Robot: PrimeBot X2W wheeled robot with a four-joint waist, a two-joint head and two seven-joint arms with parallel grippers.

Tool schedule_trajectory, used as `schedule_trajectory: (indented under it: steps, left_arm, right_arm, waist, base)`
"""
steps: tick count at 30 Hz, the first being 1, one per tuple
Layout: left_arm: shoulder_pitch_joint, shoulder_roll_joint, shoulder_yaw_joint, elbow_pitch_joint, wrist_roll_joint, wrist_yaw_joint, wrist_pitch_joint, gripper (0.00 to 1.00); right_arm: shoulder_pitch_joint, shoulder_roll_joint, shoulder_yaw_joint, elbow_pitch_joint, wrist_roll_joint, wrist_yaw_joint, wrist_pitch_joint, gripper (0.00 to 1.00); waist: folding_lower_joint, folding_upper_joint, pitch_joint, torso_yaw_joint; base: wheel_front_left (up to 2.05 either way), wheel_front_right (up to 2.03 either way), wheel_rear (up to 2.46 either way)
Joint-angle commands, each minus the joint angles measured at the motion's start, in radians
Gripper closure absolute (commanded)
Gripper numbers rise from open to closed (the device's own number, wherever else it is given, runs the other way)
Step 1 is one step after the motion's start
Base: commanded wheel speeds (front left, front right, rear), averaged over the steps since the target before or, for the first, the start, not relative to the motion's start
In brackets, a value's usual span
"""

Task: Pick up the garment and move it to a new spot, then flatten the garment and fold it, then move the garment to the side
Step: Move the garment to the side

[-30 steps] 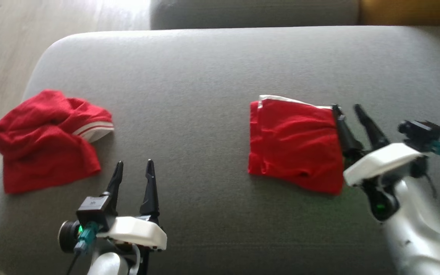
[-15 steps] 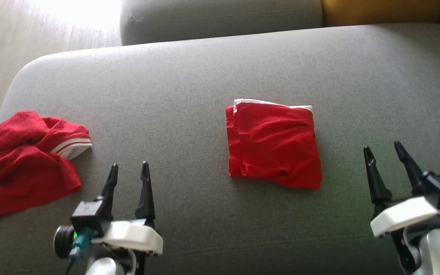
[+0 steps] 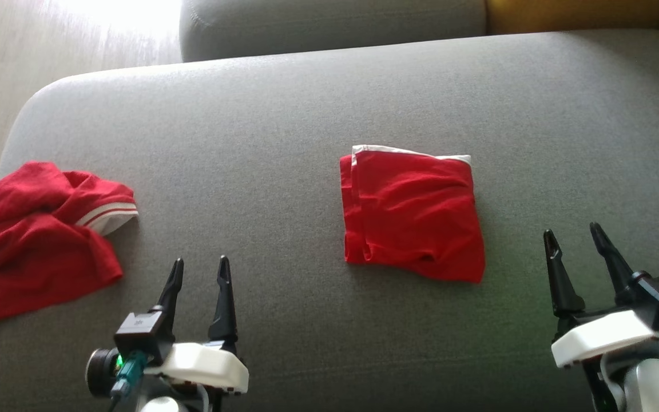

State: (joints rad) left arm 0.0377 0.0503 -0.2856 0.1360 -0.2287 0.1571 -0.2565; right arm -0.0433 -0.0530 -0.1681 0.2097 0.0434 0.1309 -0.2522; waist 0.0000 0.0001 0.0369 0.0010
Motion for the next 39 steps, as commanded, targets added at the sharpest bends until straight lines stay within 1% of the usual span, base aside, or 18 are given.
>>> schedule_trajectory:
  steps: [1,4,8,9,10,11,12,22,26,29,34,39]
  left_arm:
    - [-0.04,0.0,0.022,-0.026,0.009,-0.004,-0.005,0.0]
    - [-0.049,0.0,0.015,-0.025,0.009,-0.005,-0.005,0.0]
    - [-0.064,0.0,0.005,-0.024,0.01,-0.006,-0.005,0.0]
    - [-0.069,0.0,0.002,-0.024,0.01,-0.006,-0.005,0.0]
    - [-0.074,0.0,0.0,-0.024,0.01,-0.006,-0.005,0.0]
    - [-0.081,0.0,-0.004,-0.023,0.01,-0.006,-0.005,0.0]
    - [-0.088,0.0,-0.008,-0.022,0.01,-0.006,-0.005,0.0]
    - [-0.147,0.0,-0.059,-0.024,-0.01,0.011,-0.005,0.0]
    - [-0.152,0.0,-0.067,-0.021,-0.013,0.02,-0.005,0.0]
    - [-0.149,0.0,-0.06,-0.018,-0.015,0.023,-0.005,0.0]
    - [-0.139,0.0,-0.044,-0.009,-0.014,0.022,-0.005,0.0]
    - [-0.149,0.0,-0.051,-0.011,-0.017,0.022,-0.005,0.0]
  right_arm:
    - [-0.026,0.0,0.021,-0.034,-0.007,0.0,-0.009,0.0]
    - [-0.042,0.0,0.034,-0.024,-0.01,0.0,-0.009,0.0]
    - [-0.09,0.001,0.06,0.018,-0.01,0.0,-0.009,0.0]
    - [-0.106,0.001,0.068,0.038,-0.005,0.0,-0.009,0.05]
    - [-0.123,0.001,0.076,0.058,0.001,0.0,-0.009,0.5]
    - [-0.143,0.0,0.078,0.077,0.009,0.0,-0.009,0.83]
    - [-0.163,-0.002,0.078,0.098,0.016,0.0,-0.009,1.0]
    - [-0.324,-0.048,0.059,0.342,0.016,0.0,-0.009,1.0]
    - [-0.345,-0.052,0.066,0.436,0.02,0.0,0.003,1.0]
    - [-0.341,-0.049,0.077,0.481,0.041,0.0,0.015,1.0]
    - [-0.325,-0.046,0.112,0.509,0.055,0.0,0.015,1.0]
    - [-0.375,-0.041,0.122,0.413,0.074,0.0,-0.005,1.0]
  waist:
    - [0.0,-0.0001,0.003,0.004]
    - [0.0,-0.0001,0.015,0.017]
    - [0.0,-0.0001,0.046,0.04]
    - [0.0,-0.0001,0.056,0.048]
    - [0.0,-0.0001,0.067,0.055]
    - [0.0,-0.0001,0.079,0.064]
    - [0.0,-0.0001,0.088,0.074]
    - [0.0,-0.0001,0.171,0.171]
    - [0.0,-0.0001,0.179,0.188]
    - [0.0,-0.0001,0.174,0.189]
    - [0.0,-0.0001,0.158,0.174]
    - [0.0,-0.0001,0.157,0.161]
  base:
    - [0.0,0.0,0.0]
    - [0.0,0.0,0.0]
    - [0.0,0.0,0.0]
    - [0.0,0.0,0.0]
    - [0.0,0.0,0.0]
    - [0.0,0.0,0.0]
    - [0.0,0.0,0.0]
    - [0.0,0.0,0.0]
    - [0.0,0.0,0.0]
    - [0.0,0.0,0.0]
    - [0.0,0.0,0.0]
    - [0.0,0.0,0.0]
